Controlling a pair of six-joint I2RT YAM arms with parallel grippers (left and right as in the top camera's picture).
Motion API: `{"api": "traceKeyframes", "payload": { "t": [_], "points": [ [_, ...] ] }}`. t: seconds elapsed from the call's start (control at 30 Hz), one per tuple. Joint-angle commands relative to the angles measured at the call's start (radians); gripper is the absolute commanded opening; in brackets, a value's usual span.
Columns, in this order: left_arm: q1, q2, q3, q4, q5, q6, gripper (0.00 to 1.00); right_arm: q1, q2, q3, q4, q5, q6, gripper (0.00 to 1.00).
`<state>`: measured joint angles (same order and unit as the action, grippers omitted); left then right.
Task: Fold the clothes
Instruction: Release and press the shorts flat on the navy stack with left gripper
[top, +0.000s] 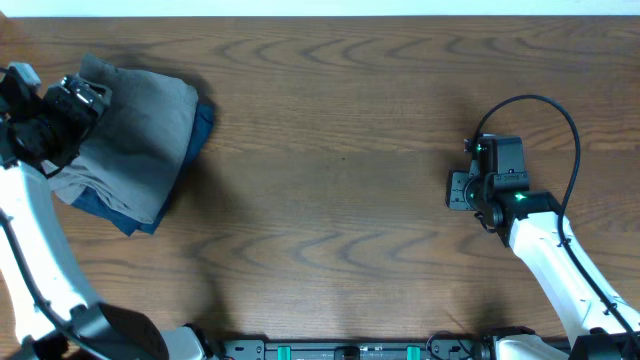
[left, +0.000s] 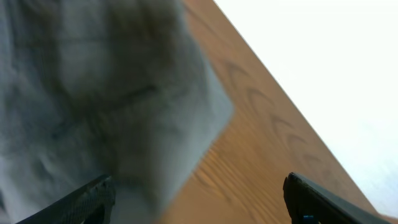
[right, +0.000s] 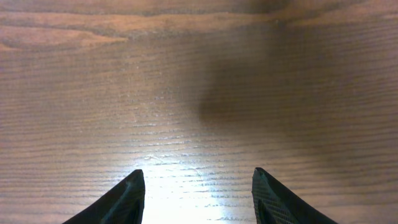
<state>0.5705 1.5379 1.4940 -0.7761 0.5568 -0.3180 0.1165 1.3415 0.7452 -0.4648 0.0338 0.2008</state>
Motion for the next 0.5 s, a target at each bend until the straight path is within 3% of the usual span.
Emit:
{"api": "traceKeyframes", "payload": {
  "t": [0.0, 0.13, 0.47],
  "points": [
    [0.002, 0.057, 0.010, 0.007, -0.142, -0.002, 0.87, -0.013, -0.009, 0.006, -0.009, 0.008, -0.008, 0.54],
    [0.017, 0.130, 0.008, -0.022, -0.276, -0.002, 0.89, -0.013, -0.009, 0.006, -0.028, 0.007, -0.008, 0.54],
    [0.127, 0.354, -0.002, -0.054, -0.282, -0.039, 0.97, -0.013, -0.009, 0.006, -0.052, 0.007, -0.008, 0.54]
  ]
}}
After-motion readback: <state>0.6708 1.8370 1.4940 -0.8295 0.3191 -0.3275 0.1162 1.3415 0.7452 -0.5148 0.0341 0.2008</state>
